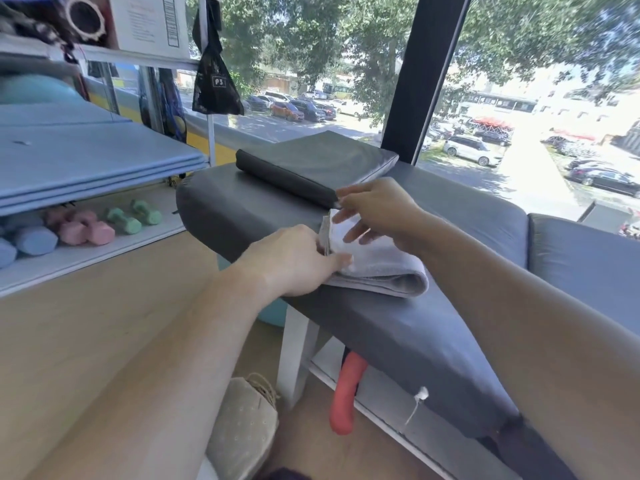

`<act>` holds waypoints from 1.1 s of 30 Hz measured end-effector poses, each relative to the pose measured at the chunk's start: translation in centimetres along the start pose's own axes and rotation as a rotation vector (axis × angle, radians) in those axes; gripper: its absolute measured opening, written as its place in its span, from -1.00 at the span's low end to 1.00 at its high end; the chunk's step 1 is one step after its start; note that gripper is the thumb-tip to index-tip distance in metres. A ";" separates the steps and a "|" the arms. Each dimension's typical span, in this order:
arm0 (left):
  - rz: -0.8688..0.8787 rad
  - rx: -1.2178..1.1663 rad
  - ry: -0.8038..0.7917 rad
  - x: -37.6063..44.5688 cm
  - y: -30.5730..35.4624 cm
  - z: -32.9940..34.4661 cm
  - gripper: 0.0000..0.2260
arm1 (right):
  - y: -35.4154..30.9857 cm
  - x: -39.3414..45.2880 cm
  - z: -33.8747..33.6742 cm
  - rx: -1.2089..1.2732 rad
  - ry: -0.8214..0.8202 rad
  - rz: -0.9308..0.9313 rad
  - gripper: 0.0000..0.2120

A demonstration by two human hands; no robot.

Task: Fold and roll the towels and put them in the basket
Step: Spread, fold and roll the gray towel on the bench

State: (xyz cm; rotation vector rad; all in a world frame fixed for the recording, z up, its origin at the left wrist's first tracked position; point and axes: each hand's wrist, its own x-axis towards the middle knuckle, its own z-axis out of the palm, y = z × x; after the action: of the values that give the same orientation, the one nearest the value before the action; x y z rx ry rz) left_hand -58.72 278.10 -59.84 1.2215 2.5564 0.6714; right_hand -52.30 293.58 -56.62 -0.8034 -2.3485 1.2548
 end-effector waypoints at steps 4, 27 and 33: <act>-0.081 -0.029 0.191 1.2 0.9 2.0 -0.47 | 2.4 0.2 -3.2 -0.295 0.266 -0.208 -0.76; 0.358 0.102 0.313 5.4 3.6 3.3 -0.48 | 8.7 -0.7 -2.5 -0.792 -0.179 -0.271 -0.46; 0.188 0.213 0.005 8.0 1.1 4.1 -0.48 | 8.9 -0.3 -2.9 -0.692 -0.231 -0.278 -0.50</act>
State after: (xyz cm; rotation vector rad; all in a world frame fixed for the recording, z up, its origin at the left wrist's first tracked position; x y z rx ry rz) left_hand -61.44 286.18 -62.93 1.5441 2.5923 0.4447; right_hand -47.65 299.20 -62.56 -0.4937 -2.9989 0.4244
